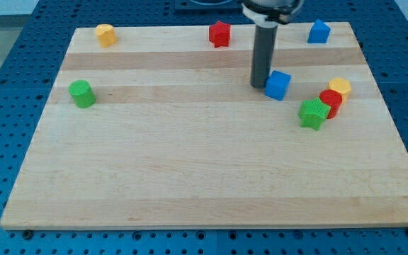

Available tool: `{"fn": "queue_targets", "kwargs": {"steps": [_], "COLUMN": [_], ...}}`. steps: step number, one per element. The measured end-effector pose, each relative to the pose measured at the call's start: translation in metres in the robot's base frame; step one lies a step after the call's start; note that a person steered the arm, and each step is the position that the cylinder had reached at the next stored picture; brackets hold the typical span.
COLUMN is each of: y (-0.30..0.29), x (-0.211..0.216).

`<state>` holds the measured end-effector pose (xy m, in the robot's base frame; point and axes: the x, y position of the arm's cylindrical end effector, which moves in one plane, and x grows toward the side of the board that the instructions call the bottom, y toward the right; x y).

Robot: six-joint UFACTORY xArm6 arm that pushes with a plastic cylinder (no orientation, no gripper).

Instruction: Move your arm to the top right of the triangle

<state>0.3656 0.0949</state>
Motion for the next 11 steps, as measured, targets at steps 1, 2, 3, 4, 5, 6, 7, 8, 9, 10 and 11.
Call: {"fn": "queue_targets", "kwargs": {"steps": [1, 2, 3, 4, 5, 6, 7, 8, 9, 10, 11], "y": [0.022, 0.040, 0.054, 0.057, 0.074, 0.100, 0.133, 0.164, 0.184, 0.186, 0.180], "x": [0.000, 0.000, 0.000, -0.007, -0.033, -0.053, -0.071, -0.098, -0.130, -0.163, -0.175]}}
